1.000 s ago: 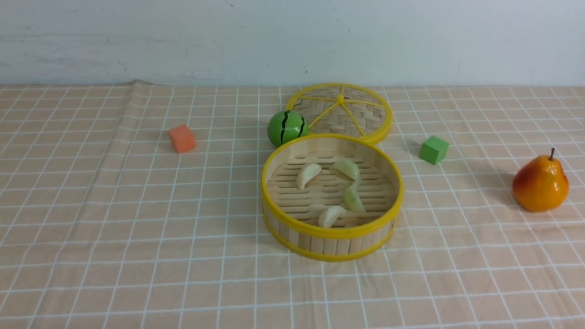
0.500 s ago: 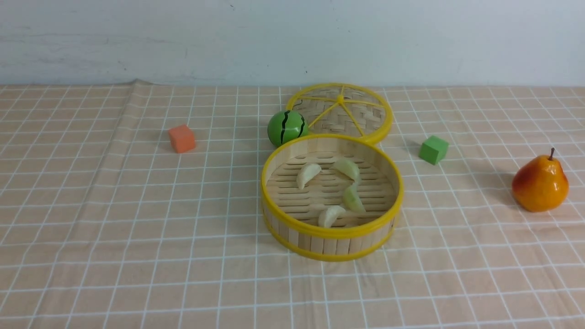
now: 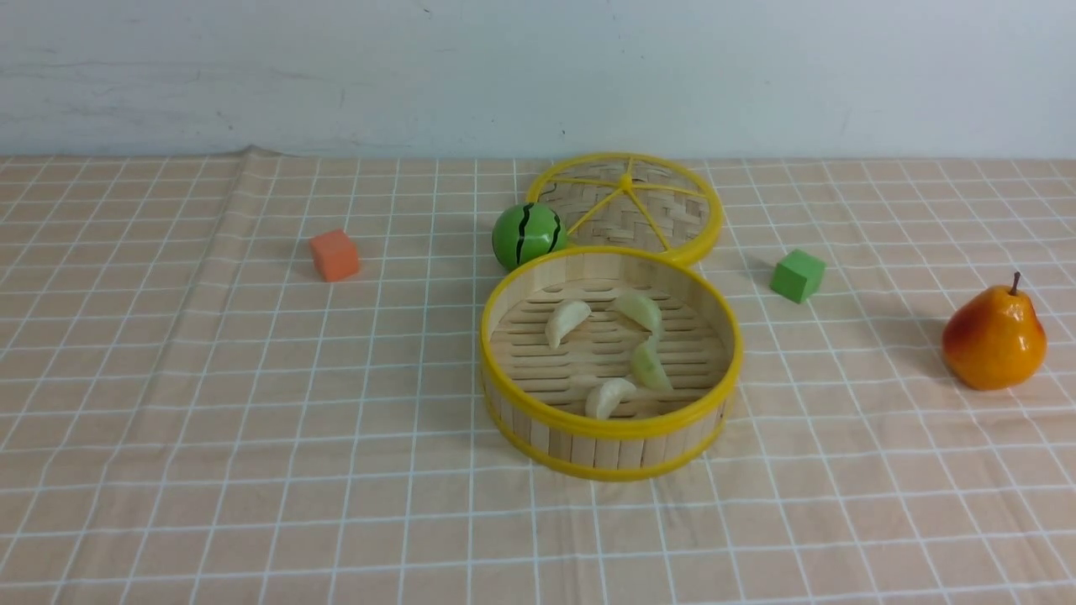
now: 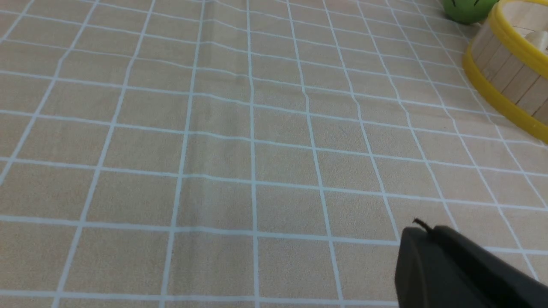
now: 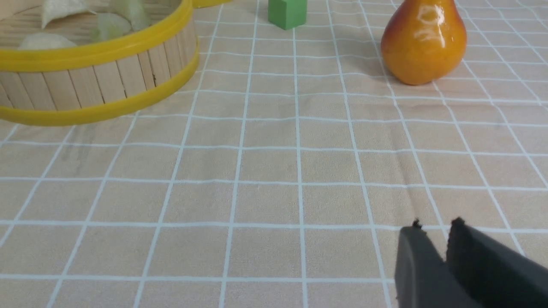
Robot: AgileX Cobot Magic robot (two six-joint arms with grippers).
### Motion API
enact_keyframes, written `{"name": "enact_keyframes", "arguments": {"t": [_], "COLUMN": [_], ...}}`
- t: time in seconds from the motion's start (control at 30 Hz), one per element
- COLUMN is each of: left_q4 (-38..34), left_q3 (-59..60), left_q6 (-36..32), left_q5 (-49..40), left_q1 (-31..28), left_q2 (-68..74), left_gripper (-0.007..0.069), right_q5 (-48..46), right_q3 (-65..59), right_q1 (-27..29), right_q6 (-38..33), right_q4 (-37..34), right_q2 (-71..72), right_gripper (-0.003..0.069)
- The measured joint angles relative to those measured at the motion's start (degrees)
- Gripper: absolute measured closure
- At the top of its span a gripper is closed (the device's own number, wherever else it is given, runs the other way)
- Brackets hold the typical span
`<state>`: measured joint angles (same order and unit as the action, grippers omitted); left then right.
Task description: Put the dumplings into the steamer on the table with the brown tablecloth.
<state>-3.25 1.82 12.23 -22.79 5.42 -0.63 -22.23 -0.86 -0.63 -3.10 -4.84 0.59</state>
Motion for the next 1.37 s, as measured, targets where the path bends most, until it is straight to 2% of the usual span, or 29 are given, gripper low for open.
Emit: {"name": "enact_keyframes", "arguments": {"t": [1.37], "left_q4": [0.0], "left_q3": [0.0], "left_q6": [-0.1], "left_q5": [0.0], "left_q1": [0.0], "left_q2": [0.0], "left_gripper": [0.0627], "right_q5": [0.0], "right_q3": [0.0], "right_q1": [0.0], "right_q6": [0.0], "right_q4": [0.0], "right_q2": [0.0], "right_gripper": [0.0485]}}
